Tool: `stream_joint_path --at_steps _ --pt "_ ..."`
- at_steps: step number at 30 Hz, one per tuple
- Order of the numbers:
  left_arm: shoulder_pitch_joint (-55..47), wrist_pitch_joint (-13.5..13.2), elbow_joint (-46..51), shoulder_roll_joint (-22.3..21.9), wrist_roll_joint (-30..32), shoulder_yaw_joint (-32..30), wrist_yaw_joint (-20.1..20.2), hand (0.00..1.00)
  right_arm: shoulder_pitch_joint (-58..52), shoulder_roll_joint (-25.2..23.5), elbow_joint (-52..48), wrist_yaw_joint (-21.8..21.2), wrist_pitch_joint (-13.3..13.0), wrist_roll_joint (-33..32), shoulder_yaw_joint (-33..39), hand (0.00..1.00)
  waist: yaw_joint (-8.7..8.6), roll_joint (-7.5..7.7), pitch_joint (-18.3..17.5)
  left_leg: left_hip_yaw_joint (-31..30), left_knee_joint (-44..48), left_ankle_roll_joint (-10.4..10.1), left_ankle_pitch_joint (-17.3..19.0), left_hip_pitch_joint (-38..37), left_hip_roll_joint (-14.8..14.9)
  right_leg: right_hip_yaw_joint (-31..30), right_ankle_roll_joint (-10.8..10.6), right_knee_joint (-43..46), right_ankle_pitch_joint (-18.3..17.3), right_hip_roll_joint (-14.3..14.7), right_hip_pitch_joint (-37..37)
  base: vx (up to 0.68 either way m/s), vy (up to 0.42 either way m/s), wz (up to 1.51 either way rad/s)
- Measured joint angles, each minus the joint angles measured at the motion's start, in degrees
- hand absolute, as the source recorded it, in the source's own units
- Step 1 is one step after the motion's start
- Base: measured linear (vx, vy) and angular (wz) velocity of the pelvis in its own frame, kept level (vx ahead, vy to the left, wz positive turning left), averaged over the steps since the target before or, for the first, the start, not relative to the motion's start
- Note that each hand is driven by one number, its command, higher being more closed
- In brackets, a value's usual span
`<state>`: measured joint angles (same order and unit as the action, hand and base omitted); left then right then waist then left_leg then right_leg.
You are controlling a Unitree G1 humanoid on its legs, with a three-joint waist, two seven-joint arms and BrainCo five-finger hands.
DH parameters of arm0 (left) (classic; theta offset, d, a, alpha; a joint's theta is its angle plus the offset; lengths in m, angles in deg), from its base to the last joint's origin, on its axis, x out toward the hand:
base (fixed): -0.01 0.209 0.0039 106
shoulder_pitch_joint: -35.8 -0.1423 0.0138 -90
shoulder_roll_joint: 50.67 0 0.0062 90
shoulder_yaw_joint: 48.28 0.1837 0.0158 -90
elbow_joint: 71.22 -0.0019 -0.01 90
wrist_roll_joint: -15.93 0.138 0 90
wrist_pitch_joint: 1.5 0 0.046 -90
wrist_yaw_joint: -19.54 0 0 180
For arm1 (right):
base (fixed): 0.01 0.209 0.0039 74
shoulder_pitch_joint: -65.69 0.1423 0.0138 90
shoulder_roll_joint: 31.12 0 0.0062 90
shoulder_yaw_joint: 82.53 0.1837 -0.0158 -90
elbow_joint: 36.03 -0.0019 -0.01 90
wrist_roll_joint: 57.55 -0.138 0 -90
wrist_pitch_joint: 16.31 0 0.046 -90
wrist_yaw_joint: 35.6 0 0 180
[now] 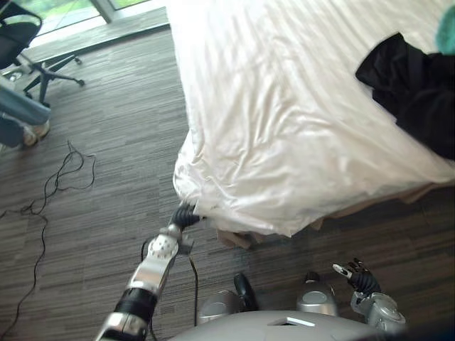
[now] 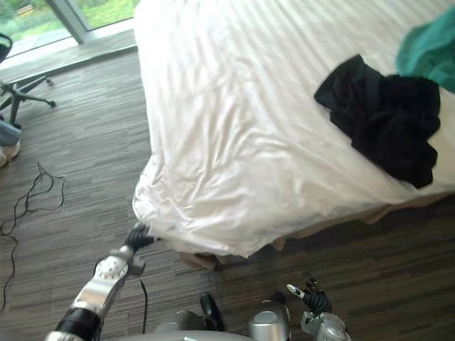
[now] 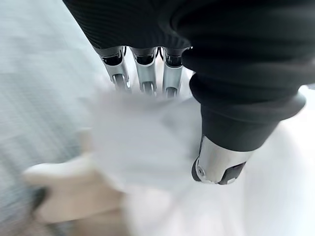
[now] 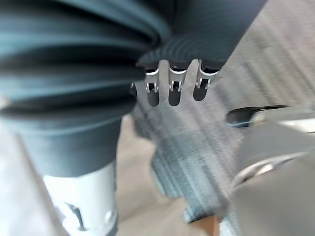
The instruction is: Tidy the bed and pick cloth on bed and put in laundry
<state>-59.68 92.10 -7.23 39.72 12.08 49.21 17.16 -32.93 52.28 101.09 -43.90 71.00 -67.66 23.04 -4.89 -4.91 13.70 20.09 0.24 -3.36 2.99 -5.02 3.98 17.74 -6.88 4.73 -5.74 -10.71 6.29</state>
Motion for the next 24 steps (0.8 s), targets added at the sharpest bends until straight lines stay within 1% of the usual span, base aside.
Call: stream_joint_path --at_steps 1,2,3,5,7,10,12,14,15,16,17,19,21,23,24 --pt "-2.1 0.4 -2.6 -1.1 0.1 -0.9 -1.3 0.00 0.1 -0.3 0.1 -0.1 0.2 0.0 -0.7 0.00 0.52 0.64 -0.5 -0.7 0.0 0.0 0.0 0.0 0.1 0.7 0.0 -0.4 0.2 0.1 0.7 0.06 0.000 0.28" --pt "-3.7 0.7 -4.9 -2.2 0.1 -1.7 -2.9 0.00 0.1 -0.7 0.4 -0.2 0.5 0.0 -0.8 0.00 1.56 1.38 -1.0 -1.0 0.1 0.0 0.0 -0.1 0.1 0.7 0.0 -0.4 0.2 0.2 1.0 0.06 -0.002 0.25" --pt "-4.4 0.7 -6.0 -2.7 0.0 -2.3 -3.4 0.00 0.2 -0.8 0.8 -0.2 0.5 0.0 -1.0 0.00 1.84 1.69 -1.2 -1.3 0.2 0.0 0.0 -0.2 0.1 0.7 0.0 -0.6 0.2 0.2 1.4 0.05 -0.007 0.17" --pt "-6.8 0.6 -10.9 -4.8 -0.2 -5.5 -5.5 0.00 0.4 -1.4 3.0 -0.5 0.6 0.0 -1.3 0.00 2.73 2.71 -2.2 -2.0 0.3 0.0 0.0 -0.8 0.1 1.3 0.0 -0.9 0.2 0.3 2.6 0.04 -0.020 0.15" --pt "-7.7 0.5 -13.1 -5.8 -0.2 -7.4 -6.5 0.00 0.6 -1.9 4.0 -0.6 0.6 0.1 -1.6 0.00 2.86 3.03 -2.8 -2.1 0.3 0.0 0.0 -1.3 0.1 1.6 0.0 -1.1 0.2 0.3 3.3 0.02 -0.020 0.06" --pt "-8.1 0.5 -18.1 -7.9 -0.8 -11.9 -8.3 0.00 1.1 -2.2 6.0 -0.7 0.7 0.2 -1.6 0.00 3.13 2.85 -3.3 -2.4 0.2 0.0 0.0 -2.0 0.0 2.0 0.0 -2.2 0.8 0.4 4.6 -0.01 -0.012 0.02" --pt "-8.1 1.3 -21.8 -9.5 -1.8 -17.2 -9.6 0.00 1.2 -2.3 6.8 -0.6 0.7 0.2 -1.5 0.00 3.60 2.35 -3.7 -3.2 -0.1 0.1 0.0 -2.0 -0.1 2.2 -0.2 -2.5 0.9 0.4 4.8 -0.06 -0.018 0.06" --pt "-8.1 2.6 -24.6 -9.8 -1.8 -20.2 -9.8 0.00 1.3 -2.4 7.5 -0.6 0.7 0.1 -1.4 0.00 3.99 2.38 -3.7 -3.6 -0.2 0.3 -0.3 -2.0 -0.3 2.7 -0.2 -2.8 0.9 0.4 5.2 -0.08 -0.023 0.10" --pt "-8.4 4.3 -27.1 -9.9 -1.5 -23.2 -9.5 0.00 1.3 -2.7 8.4 -0.6 0.7 0.1 -1.1 0.00 4.27 2.60 -3.6 -4.0 -0.8 0.3 -1.2 -2.0 -0.4 3.3 -0.2 -2.8 0.9 0.4 5.2 -0.10 -0.028 0.16" --pt "-8.8 4.9 -27.9 -9.9 -0.8 -24.2 -9.0 0.00 1.4 -2.9 8.7 -0.6 0.7 0.1 -0.9 0.00 4.25 2.76 -3.7 -4.3 -1.5 0.4 -1.8 -2.1 -0.6 3.5 -0.2 -2.8 0.9 0.3 5.1 -0.13 -0.036 0.22" --pt "-9.6 5.3 -29.2 -10.0 1.2 -25.1 -7.9 0.00 1.4 -3.1 9.0 -0.6 0.7 0.1 -0.6 0.00 4.25 2.85 -3.8 -5.0 -2.9 0.3 -2.9 -2.3 -0.8 3.7 -0.2 -2.8 0.9 0.4 4.7 -0.11 -0.020 0.15" --pt "-10.9 5.7 -29.8 -10.7 3.2 -26.2 -5.7 0.00 1.6 -3.2 9.1 -0.6 0.7 0.1 -0.2 0.00 4.59 2.67 -3.8 -5.1 -5.3 0.3 -3.8 -2.7 -0.7 3.7 -0.2 -3.1 0.9 0.6 4.0 -0.15 -0.008 0.06" --pt "-12.1 5.7 -30.0 -11.5 3.4 -26.1 -3.7 0.00 2.2 -3.6 9.1 -0.6 0.6 0.2 -0.2 0.00 4.68 2.82 -3.7 -5.2 -5.9 0.5 -4.6 -2.8 -0.8 3.7 -0.4 -3.8 1.0 0.6 4.2 -0.16 -0.009 -0.01" --pt "-12.2 4.2 -30.3 -12.8 3.2 -25.0 -1.3 0.00 2.1 -3.9 9.1 -0.6 0.5 0.2 -0.4 0.00 4.58 2.80 -3.7 -5.3 -6.2 0.7 -5.0 -2.8 -0.8 3.7 -0.7 -3.9 1.1 0.6 4.2 -0.19 -0.002 -0.02" --pt "-11.9 3.8 -30.3 -13.0 3.1 -24.0 -1.0 0.00 2.1 -3.9 9.0 -0.6 0.5 0.2 -0.4 0.00 4.57 2.81 -3.7 -5.3 -6.2 0.6 -5.0 -2.8 -0.9 3.8 -0.7 -4.0 1.0 0.6 4.2 -0.20 0.020 -0.04"
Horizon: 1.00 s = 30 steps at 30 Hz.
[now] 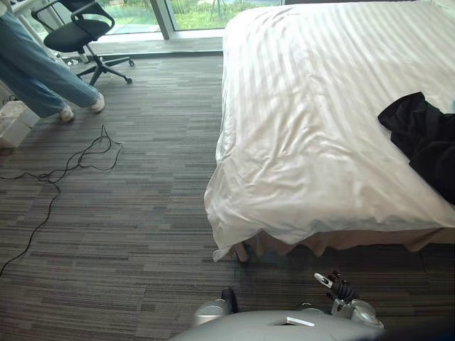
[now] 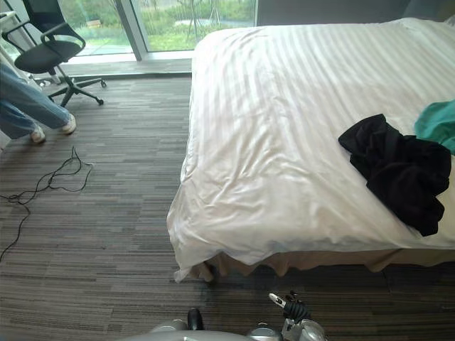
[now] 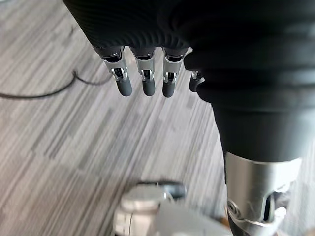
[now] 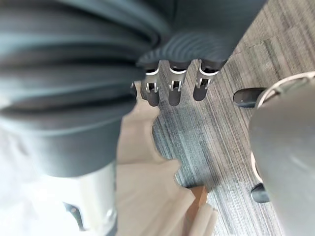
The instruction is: Tidy the bed and pick cloth on bed and put in laundry
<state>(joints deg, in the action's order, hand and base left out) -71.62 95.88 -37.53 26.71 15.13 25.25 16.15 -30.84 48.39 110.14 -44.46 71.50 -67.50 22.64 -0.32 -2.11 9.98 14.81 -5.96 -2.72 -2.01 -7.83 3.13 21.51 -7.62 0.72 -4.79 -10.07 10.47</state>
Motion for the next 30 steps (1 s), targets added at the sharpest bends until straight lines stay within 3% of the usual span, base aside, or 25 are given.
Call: stream_joint_path --at_steps 5,8,14,23,30 --pt "1.2 -4.3 0.4 0.1 -5.3 7.2 1.8 0.00 -0.3 -0.4 0.0 1.0 0.6 -1.7 -0.2 0.00 -0.51 -0.19 -0.3 0.1 0.0 -0.1 0.0 0.9 0.0 -0.1 -0.5 -1.4 0.3 0.4 -0.4 -0.11 0.018 -0.04" --pt "1.1 -4.6 0.6 1.3 -9.3 9.5 2.9 0.00 -0.8 -0.7 0.0 1.8 0.8 -3.1 -0.8 0.00 -0.26 0.55 -0.7 0.2 0.0 -0.1 0.0 1.1 0.0 -0.4 -0.5 -2.3 0.3 0.6 -0.3 0.00 0.000 0.00" --pt "0.7 -4.7 0.5 3.5 -12.2 12.2 3.0 0.00 -0.9 -2.8 0.6 2.6 1.1 -5.7 -1.4 0.00 -0.08 2.24 -1.7 0.3 0.0 0.3 -0.2 0.8 -0.3 -0.5 -0.6 -2.5 2.1 0.5 0.2 0.10 0.004 0.00" --pt "1.4 -4.3 -1.3 4.9 -16.1 16.2 3.1 0.00 -0.3 -3.4 2.2 3.6 -1.8 -6.6 -2.0 0.00 -0.17 2.29 -1.6 0.6 0.0 -0.5 -0.7 -2.6 -0.9 -0.1 0.3 -2.6 1.7 0.4 4.1 0.06 -0.008 0.03" --pt "2.6 -2.9 -2.3 5.5 -16.1 17.6 3.2 0.00 -0.6 -3.3 2.2 4.4 -1.9 -6.6 -2.5 0.00 -0.22 2.46 -1.2 1.2 -0.1 -0.8 -0.4 -3.1 0.3 -0.1 0.3 -2.4 1.4 1.1 4.0 -0.09 -0.015 -0.05"
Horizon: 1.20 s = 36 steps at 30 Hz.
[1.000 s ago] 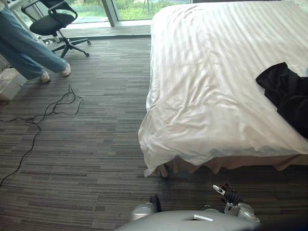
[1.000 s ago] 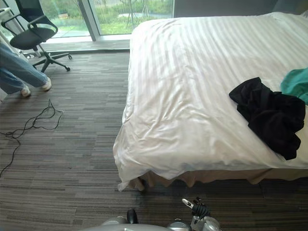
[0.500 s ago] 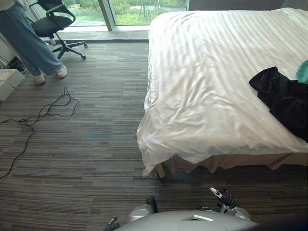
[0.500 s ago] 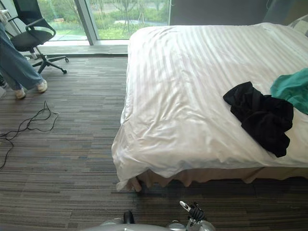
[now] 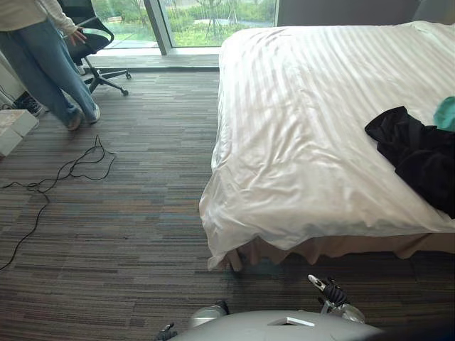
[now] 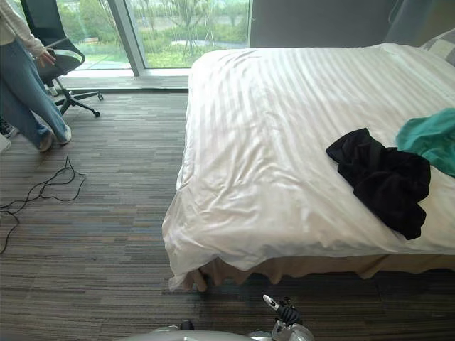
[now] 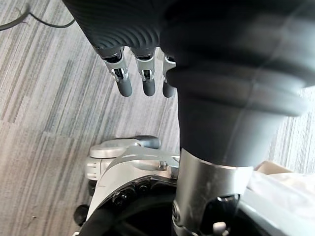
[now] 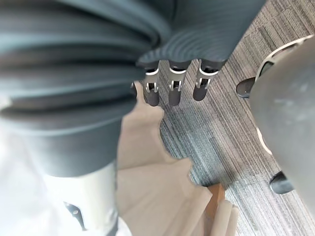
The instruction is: Tidy the bed and pick cloth on bed and put in laundry
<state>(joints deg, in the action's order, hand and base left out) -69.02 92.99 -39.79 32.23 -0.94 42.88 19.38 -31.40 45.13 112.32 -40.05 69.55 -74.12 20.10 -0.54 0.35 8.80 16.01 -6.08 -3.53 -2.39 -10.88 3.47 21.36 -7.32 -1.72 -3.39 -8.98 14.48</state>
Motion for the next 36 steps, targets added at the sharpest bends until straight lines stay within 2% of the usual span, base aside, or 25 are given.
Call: stream_joint_path --at_steps 4,11,12,36 --pt "0.4 0.2 -0.7 0.1 0.0 0.4 0.4 0.00 0.0 0.1 0.0 -0.2 -0.8 0.9 -0.3 0.00 -0.04 0.09 0.1 1.2 0.0 -0.2 0.4 0.0 0.6 -1.7 -0.1 -0.2 -0.3 0.7 -0.7 -0.11 0.001 -0.19" --pt "0.5 -0.1 -1.2 0.8 -0.1 0.3 4.0 0.00 0.0 0.1 -0.1 -0.1 -2.1 1.5 -1.4 0.00 -0.08 0.40 0.0 3.4 0.0 0.2 0.7 1.0 1.1 -3.6 -0.4 -0.3 0.5 0.8 -2.9 0.01 0.020 -0.16" --pt "0.5 -0.1 -1.2 0.8 0.0 0.3 4.1 0.00 -0.1 0.1 -0.1 -0.1 -2.1 1.5 -1.4 0.00 -0.04 0.40 -0.1 3.5 0.0 0.0 0.7 0.8 0.9 -3.6 0.1 -0.3 0.9 0.7 -2.8 0.08 0.024 0.01" --pt "0.7 1.8 -1.2 0.9 -2.3 0.8 4.6 0.00 0.5 0.6 0.1 0.2 -1.3 1.6 -3.6 0.00 -0.18 0.02 0.1 3.9 0.0 -0.5 1.3 -1.3 0.5 -3.4 0.0 -2.2 1.3 0.9 -0.1 0.02 0.002 -0.01"
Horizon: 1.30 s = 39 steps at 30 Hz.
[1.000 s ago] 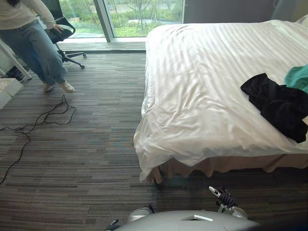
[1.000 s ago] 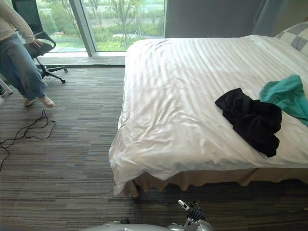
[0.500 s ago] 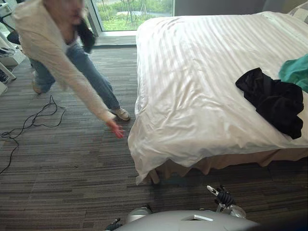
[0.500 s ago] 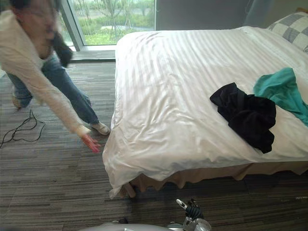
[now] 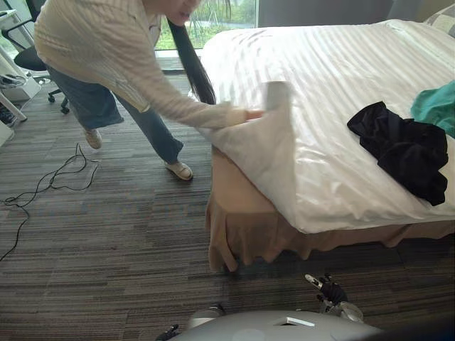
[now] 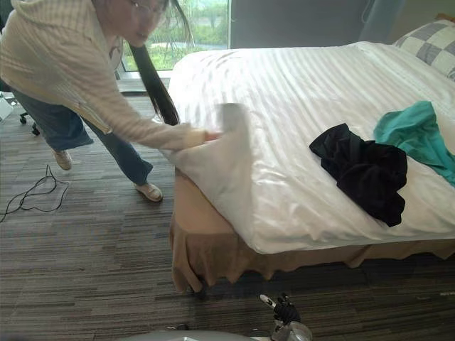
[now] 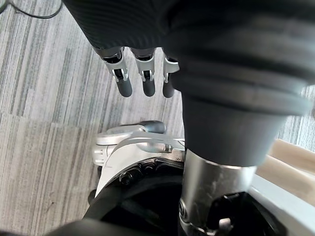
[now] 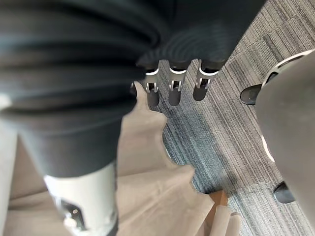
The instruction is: Tidy the bed and pick cloth on bed and put in laundry
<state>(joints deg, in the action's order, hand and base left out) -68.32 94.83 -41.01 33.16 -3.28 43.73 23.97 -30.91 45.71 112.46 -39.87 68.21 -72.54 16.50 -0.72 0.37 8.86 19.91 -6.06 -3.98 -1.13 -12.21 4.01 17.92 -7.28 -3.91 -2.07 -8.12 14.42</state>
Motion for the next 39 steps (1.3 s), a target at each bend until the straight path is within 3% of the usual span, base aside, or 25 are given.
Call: stream_joint_path --at_steps 15,20,25,26,27,28,30,32,36,39 --pt "-0.3 0.6 -0.1 0.0 -3.6 0.0 -0.8 0.00 0.3 0.1 0.9 0.1 0.0 -0.7 0.0 0.00 0.03 -0.02 0.0 0.0 0.0 0.0 0.0 0.0 0.0 0.0 0.0 -0.1 0.0 0.0 0.1 0.00 0.000 0.00" --pt "-1.3 -3.0 -0.2 -0.8 -10.4 -2.7 -8.4 0.00 0.5 0.2 1.0 0.0 0.3 -0.6 0.9 0.00 0.12 -0.05 0.0 -0.1 0.0 0.0 0.0 0.0 0.0 0.1 0.0 -0.1 0.0 0.0 0.1 0.00 0.000 0.00" --pt "-1.7 -3.4 -0.1 -3.2 -14.3 -9.3 -15.2 0.00 -0.1 1.3 1.0 -0.5 1.1 -0.5 2.7 0.00 0.23 -1.08 0.3 -0.5 0.1 0.1 0.1 0.5 -0.2 0.3 0.0 -0.3 0.0 -0.3 -0.2 0.00 0.000 0.02" --pt "-0.9 -6.3 0.7 -3.1 -19.0 -16.8 -18.6 0.00 -0.5 1.9 1.0 -0.6 1.2 -0.5 2.8 0.00 0.30 -1.40 0.2 -1.2 0.1 0.1 0.1 0.9 -0.1 0.4 0.1 -0.2 -0.1 -0.3 -0.4 0.01 -0.011 0.28" --pt "1.3 -10.3 4.0 -1.1 -20.9 -23.5 -22.3 0.00 -1.3 2.3 1.0 -0.6 1.4 -0.5 2.8 0.00 0.43 -1.53 0.1 -1.8 0.1 0.1 0.0 1.4 0.0 0.9 0.3 0.0 -0.3 -0.1 -0.4 0.01 -0.019 0.33" --pt "2.6 -12.2 5.8 0.4 -21.4 -26.0 -24.0 0.00 -1.5 2.4 1.0 -0.6 1.4 -0.5 2.7 0.00 0.57 -1.61 0.2 -1.8 0.1 0.1 0.0 1.4 0.1 1.2 0.3 0.0 -0.3 0.0 -0.3 0.01 -0.033 0.24" --pt "8.1 -19.2 10.8 8.8 -19.6 -34.4 -30.0 0.00 -1.7 3.2 1.0 -0.5 1.2 -0.6 2.2 0.00 0.43 -2.35 -0.1 -1.8 0.1 -0.1 -0.1 1.2 0.6 1.3 0.5 0.0 -0.4 0.3 -0.2 0.00 -0.035 -0.06" --pt "12.4 -22.5 12.7 15.3 -16.4 -38.6 -33.2 0.00 -2.3 3.9 0.9 -0.2 0.7 -0.7 1.8 0.00 0.00 -3.20 -0.6 -1.5 0.1 -0.2 0.0 1.4 0.8 1.0 0.5 0.1 -0.4 0.3 -0.7 0.02 -0.018 -0.15" --pt "21.9 -24.7 15.8 24.1 -6.5 -40.0 -34.3 0.00 -4.5 5.0 0.8 0.3 0.2 -1.6 1.4 0.00 -0.15 -4.39 -0.2 -0.6 0.2 -0.3 0.3 1.4 0.6 0.2 0.4 0.0 -0.4 0.1 -1.1 0.03 0.011 -0.10" --pt "29.0 -24.8 18.5 29.7 1.5 -34.9 -33.5 0.00 -5.7 4.8 0.5 0.6 0.0 -1.7 1.3 0.00 -0.46 -4.67 -0.2 0.2 0.2 -0.6 0.6 1.5 0.7 -0.3 0.5 -0.1 -0.4 0.2 -1.5 0.03 0.003 -0.10"
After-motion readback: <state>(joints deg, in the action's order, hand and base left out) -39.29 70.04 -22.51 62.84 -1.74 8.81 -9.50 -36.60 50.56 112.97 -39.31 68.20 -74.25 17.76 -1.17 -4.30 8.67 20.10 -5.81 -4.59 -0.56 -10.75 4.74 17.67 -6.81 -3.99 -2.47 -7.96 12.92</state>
